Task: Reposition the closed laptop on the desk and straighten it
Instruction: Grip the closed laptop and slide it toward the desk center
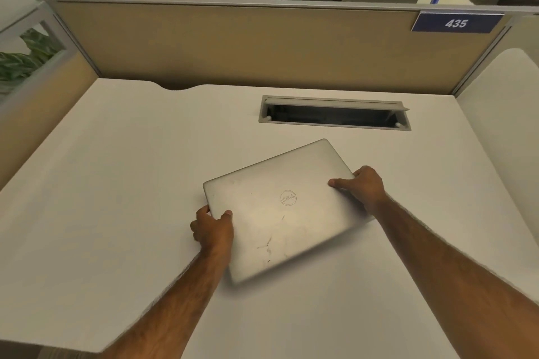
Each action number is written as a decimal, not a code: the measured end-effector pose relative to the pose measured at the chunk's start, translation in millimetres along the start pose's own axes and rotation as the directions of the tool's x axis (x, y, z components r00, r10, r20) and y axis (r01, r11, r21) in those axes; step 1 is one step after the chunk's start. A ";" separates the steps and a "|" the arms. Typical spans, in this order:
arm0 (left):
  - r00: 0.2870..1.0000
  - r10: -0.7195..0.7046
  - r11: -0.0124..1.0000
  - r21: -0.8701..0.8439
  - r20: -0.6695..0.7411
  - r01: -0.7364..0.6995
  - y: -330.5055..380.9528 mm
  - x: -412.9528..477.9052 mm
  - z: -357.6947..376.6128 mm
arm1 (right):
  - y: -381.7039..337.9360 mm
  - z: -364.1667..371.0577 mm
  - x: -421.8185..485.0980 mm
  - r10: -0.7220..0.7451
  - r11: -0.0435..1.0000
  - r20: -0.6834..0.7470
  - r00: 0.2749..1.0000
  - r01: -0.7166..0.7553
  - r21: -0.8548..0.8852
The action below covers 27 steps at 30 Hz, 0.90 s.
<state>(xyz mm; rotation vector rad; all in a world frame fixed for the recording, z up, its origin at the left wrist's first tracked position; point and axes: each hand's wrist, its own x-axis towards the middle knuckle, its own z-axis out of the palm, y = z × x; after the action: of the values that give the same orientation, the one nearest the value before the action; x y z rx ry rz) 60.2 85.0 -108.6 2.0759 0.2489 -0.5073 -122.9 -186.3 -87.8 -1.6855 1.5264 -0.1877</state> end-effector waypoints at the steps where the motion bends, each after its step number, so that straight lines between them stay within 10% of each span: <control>1: 1.000 0.001 1.000 -0.001 0.001 -0.001 1.6 7.7 -2.5 | -3.9 6.3 0.2 0.002 1.000 -0.005 1.000 -0.002 -0.003; 27: 0.995 0.063 0.983 0.166 0.082 -0.076 20.9 73.3 0.8 | -14.5 48.8 6.4 0.117 0.993 -0.040 0.992 -0.118 -0.006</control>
<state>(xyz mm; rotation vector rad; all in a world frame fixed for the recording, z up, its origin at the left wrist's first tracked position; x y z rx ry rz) 133.2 71.5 -125.9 2.2162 0.0897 -0.5810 -80.7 -170.3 -112.3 -1.6008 1.6523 -0.1534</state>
